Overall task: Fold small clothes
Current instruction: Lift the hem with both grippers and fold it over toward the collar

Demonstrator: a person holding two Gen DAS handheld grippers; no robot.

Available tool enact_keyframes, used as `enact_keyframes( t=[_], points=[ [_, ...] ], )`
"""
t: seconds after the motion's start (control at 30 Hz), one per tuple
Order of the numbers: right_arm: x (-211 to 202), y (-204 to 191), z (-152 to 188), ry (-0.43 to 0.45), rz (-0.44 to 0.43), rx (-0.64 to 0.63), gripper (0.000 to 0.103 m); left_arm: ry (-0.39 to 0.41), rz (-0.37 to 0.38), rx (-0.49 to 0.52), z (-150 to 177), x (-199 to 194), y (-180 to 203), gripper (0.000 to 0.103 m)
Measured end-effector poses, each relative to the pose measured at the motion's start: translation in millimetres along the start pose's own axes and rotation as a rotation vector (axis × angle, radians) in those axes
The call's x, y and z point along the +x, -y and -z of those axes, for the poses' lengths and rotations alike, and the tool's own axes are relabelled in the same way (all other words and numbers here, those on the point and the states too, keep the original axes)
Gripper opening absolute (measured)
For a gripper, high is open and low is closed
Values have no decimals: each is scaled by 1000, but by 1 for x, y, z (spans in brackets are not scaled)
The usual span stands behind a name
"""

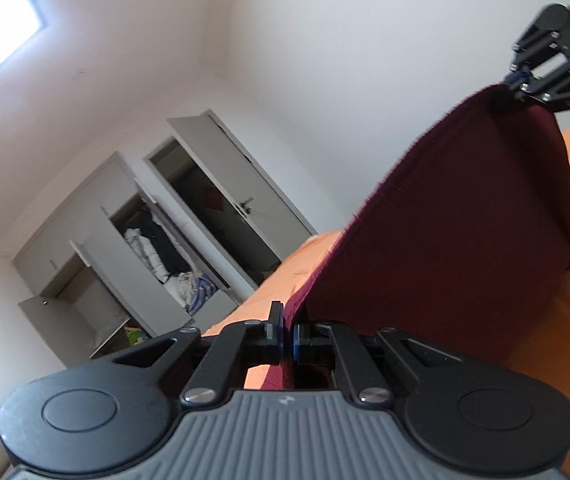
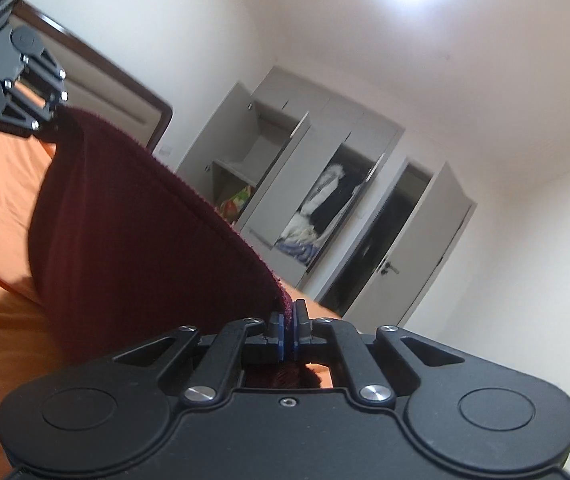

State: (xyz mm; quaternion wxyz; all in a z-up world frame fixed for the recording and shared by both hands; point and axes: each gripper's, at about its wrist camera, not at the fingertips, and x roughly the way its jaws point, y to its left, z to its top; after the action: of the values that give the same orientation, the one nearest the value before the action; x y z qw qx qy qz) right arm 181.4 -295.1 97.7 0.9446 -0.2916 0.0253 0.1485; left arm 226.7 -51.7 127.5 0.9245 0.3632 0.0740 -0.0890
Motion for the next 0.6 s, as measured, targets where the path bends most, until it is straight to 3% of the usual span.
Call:
enact_keyframes(
  t=[0.2,0.47,0.6],
  points=[
    [110,19,13,-118,-69,30,4,-86,85,-16,8,109,-9,5],
    [229,21,58,-317,-160,141,5,-261,218,-144,45,243,-4,9],
    [262,13,78,-384,-184,181,15,-367,263,-273,73,290,-7,22]
  ],
)
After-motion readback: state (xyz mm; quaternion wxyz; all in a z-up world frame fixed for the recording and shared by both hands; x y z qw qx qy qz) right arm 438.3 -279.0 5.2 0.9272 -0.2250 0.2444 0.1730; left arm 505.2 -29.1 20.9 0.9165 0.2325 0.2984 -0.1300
